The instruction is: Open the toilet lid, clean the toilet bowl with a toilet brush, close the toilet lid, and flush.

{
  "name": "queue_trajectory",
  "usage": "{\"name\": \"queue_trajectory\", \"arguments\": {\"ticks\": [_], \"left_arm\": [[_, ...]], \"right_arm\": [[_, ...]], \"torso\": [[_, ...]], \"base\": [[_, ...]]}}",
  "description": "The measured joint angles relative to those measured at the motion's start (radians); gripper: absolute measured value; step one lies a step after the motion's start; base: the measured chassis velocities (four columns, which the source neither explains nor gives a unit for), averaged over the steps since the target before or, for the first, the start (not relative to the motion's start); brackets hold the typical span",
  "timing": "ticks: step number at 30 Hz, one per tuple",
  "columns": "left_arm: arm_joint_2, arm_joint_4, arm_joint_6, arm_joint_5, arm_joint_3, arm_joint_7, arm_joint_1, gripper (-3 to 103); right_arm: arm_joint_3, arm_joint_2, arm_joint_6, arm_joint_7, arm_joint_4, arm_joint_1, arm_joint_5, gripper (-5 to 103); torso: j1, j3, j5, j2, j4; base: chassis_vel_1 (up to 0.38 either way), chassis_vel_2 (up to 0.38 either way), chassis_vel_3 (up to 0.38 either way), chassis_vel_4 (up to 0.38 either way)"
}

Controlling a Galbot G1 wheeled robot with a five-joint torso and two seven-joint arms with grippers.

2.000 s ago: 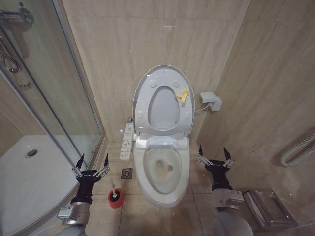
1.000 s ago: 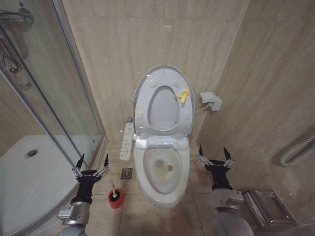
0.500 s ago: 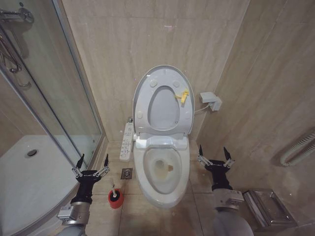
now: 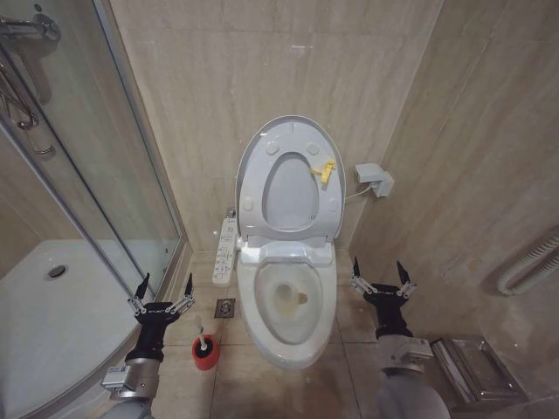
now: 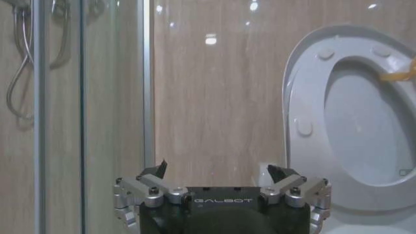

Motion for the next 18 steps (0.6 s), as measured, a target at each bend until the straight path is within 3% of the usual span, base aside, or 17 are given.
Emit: {"name": "queue_trajectory", "arguments": {"ticks": [2,5,6,9,13,18], "left_arm": [[-0.011,0.005,0.031,-0.002,0.007,-0.004,-0.017,100],[-0.053,0.023,0.15,-0.01,0.034,-0.021,-0.081,100],[-0.053,0.023,0.15,-0.01,0.034,-0.021,-0.081,100],[-0.101,0.052,0.255,-0.004,0.058,-0.024,-0.151,100],[-0.129,0.089,0.266,0.03,0.062,0.002,-0.188,100],[-0.126,0.095,0.236,0.035,0.057,0.005,-0.19,100]], "right_arm": [[0.0,0.0,0.0,0.0,0.0,0.0,0.0,100],[0.0,0.0,0.0,0.0,0.0,0.0,0.0,100],[0.0,0.0,0.0,0.0,0.0,0.0,0.0,100],[0.0,0.0,0.0,0.0,0.0,0.0,0.0,100],[0.0,0.0,0.0,0.0,0.0,0.0,0.0,100],[0.0,0.0,0.0,0.0,0.0,0.0,0.0,100]], "torso": [[0.0,0.0,-0.0001,0.0,-0.0001],[0.0,0.0,-0.0001,0.0,-0.0003],[0.0,0.0,-0.0001,0.0,-0.0003],[0.0,0.0,0.0004,0.0,0.0],[0.0,0.0,0.0002,0.0,-0.0003],[0.0,0.0,0.0001,0.0,0.0]], "base": [[0.0,0.0,0.0,0.0],[0.0,0.0,0.0,0.0],[0.0,0.0,0.0,0.0],[0.0,0.0,0.0,0.0],[0.0,0.0,0.0,0.0],[0.0,0.0,0.0,0.0]]}}
